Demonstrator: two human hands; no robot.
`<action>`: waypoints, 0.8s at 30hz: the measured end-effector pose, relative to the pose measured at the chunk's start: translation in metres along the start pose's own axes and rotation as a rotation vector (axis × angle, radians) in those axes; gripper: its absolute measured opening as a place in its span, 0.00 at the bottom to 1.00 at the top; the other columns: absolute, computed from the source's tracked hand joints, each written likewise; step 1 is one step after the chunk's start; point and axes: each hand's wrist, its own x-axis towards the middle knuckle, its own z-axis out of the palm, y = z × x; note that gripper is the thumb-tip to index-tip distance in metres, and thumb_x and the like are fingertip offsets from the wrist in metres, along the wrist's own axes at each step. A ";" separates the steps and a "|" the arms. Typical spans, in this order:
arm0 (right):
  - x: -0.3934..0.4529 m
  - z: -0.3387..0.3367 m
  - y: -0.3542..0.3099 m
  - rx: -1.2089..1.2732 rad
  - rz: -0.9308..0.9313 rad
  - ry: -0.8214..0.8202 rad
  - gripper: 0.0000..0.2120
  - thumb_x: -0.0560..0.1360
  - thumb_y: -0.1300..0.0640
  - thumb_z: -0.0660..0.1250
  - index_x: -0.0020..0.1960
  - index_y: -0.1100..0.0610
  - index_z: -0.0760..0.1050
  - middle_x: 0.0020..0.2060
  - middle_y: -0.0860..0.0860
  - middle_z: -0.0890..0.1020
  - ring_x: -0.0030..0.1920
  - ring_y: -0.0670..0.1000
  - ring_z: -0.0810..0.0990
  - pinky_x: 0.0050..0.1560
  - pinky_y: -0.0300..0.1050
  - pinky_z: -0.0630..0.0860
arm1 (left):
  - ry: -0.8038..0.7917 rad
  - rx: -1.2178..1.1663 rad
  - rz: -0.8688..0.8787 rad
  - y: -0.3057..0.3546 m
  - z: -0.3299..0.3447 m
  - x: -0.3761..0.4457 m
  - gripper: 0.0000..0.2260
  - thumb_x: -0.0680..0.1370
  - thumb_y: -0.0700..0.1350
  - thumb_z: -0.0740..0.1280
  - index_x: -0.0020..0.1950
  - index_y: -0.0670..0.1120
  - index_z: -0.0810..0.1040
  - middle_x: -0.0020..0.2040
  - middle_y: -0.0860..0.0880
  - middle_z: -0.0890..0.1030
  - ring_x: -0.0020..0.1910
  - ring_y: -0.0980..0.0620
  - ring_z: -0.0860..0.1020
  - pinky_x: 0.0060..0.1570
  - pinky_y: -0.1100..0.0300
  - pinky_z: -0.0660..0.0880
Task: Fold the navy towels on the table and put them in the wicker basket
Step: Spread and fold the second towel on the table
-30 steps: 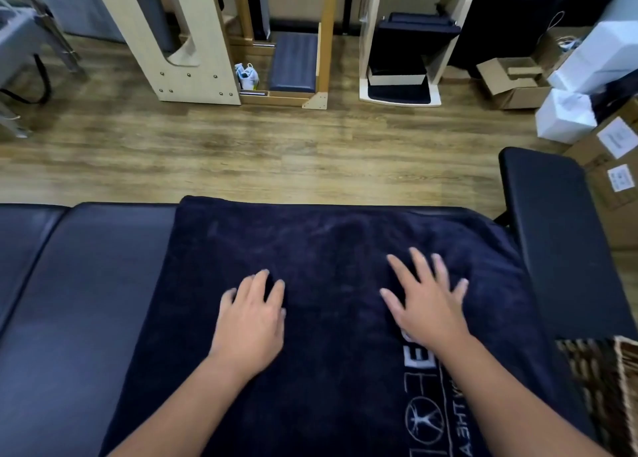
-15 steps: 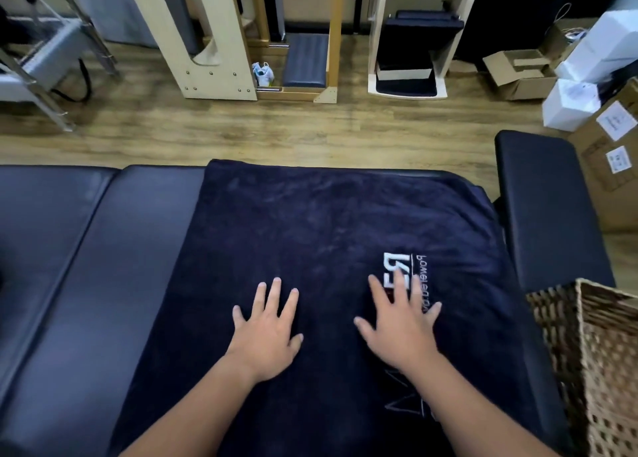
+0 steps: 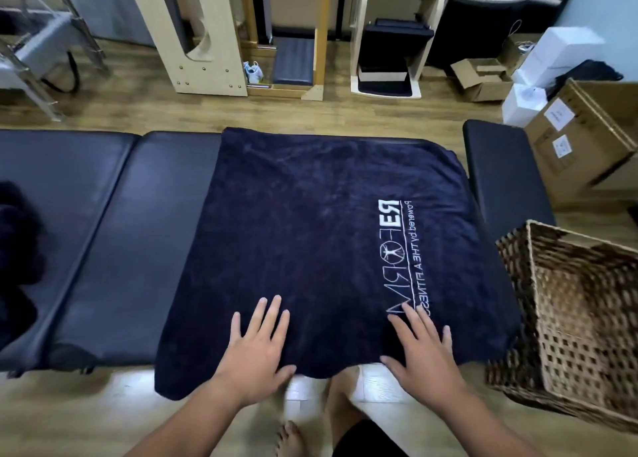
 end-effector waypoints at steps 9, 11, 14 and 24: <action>-0.019 0.005 0.030 -0.055 0.116 0.183 0.26 0.53 0.56 0.87 0.47 0.52 0.78 0.50 0.50 0.77 0.46 0.57 0.76 0.37 0.53 0.75 | 0.192 0.126 0.084 -0.016 0.009 -0.019 0.21 0.49 0.36 0.79 0.35 0.48 0.74 0.37 0.48 0.71 0.34 0.48 0.70 0.32 0.56 0.64; -0.015 -0.001 0.031 -0.120 0.081 0.184 0.22 0.53 0.56 0.86 0.39 0.50 0.77 0.43 0.47 0.75 0.42 0.55 0.73 0.35 0.50 0.70 | 0.184 0.139 0.077 -0.017 0.005 -0.019 0.20 0.48 0.35 0.78 0.32 0.48 0.73 0.36 0.49 0.71 0.33 0.48 0.71 0.31 0.56 0.60; -0.008 -0.009 0.036 -0.133 0.059 0.112 0.18 0.62 0.53 0.82 0.38 0.46 0.72 0.40 0.43 0.73 0.42 0.52 0.72 0.36 0.47 0.65 | 0.164 0.031 0.029 -0.022 -0.006 -0.012 0.23 0.46 0.39 0.81 0.33 0.50 0.74 0.34 0.50 0.74 0.30 0.50 0.74 0.26 0.57 0.67; 0.085 -0.094 0.054 0.131 -0.058 0.365 0.19 0.65 0.72 0.62 0.36 0.49 0.61 0.35 0.47 0.68 0.38 0.59 0.73 0.35 0.53 0.69 | 0.267 -0.155 -0.045 -0.051 -0.102 0.072 0.11 0.78 0.37 0.61 0.59 0.49 0.73 0.48 0.50 0.70 0.49 0.42 0.79 0.46 0.48 0.77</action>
